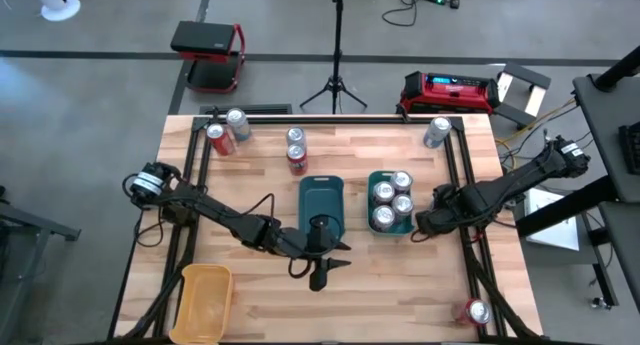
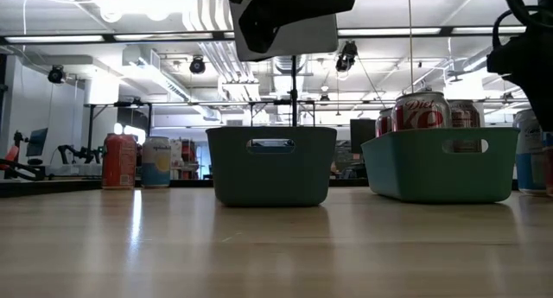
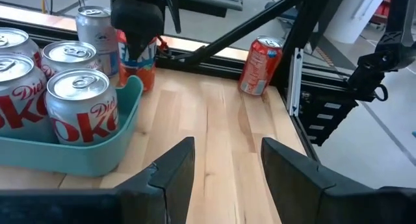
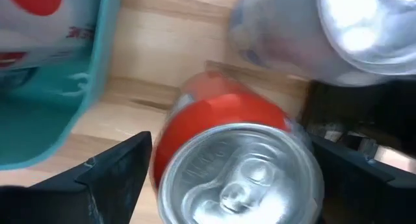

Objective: Sort soda cans
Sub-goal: Put the middle right orange soda can into the dark green bin

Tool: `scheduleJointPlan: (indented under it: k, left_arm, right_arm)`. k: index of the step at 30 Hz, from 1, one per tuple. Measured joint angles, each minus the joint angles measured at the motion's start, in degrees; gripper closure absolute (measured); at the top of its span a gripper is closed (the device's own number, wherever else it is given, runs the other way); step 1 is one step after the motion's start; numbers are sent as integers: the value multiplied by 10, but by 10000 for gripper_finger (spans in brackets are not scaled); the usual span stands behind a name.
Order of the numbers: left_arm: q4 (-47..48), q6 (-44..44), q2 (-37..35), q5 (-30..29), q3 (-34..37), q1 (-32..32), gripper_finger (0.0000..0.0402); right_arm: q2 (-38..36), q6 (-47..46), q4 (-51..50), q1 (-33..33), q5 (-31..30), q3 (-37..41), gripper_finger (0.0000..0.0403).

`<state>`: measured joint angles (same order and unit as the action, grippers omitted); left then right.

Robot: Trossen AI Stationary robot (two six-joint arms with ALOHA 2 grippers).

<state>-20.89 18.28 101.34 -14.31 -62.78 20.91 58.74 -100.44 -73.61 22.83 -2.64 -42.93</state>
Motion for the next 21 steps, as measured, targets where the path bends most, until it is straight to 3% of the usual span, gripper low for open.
scheduleJointPlan:
  k: [4,10,16,21]
  left_arm:
    - [0,0,0,-1,0,0,239]
    - [0,0,0,-1,0,0,239]
    - [1,0,0,-1,0,0,239]
    - [18,0,-4,-1,1,0,239]
  right_arm:
    - [1,7,2,0,1,1,50]
    - [0,10,1,0,1,2,104]
    - [1,36,-2,0,3,-5,104]
    - [3,54,-65,0,-4,-77,101]
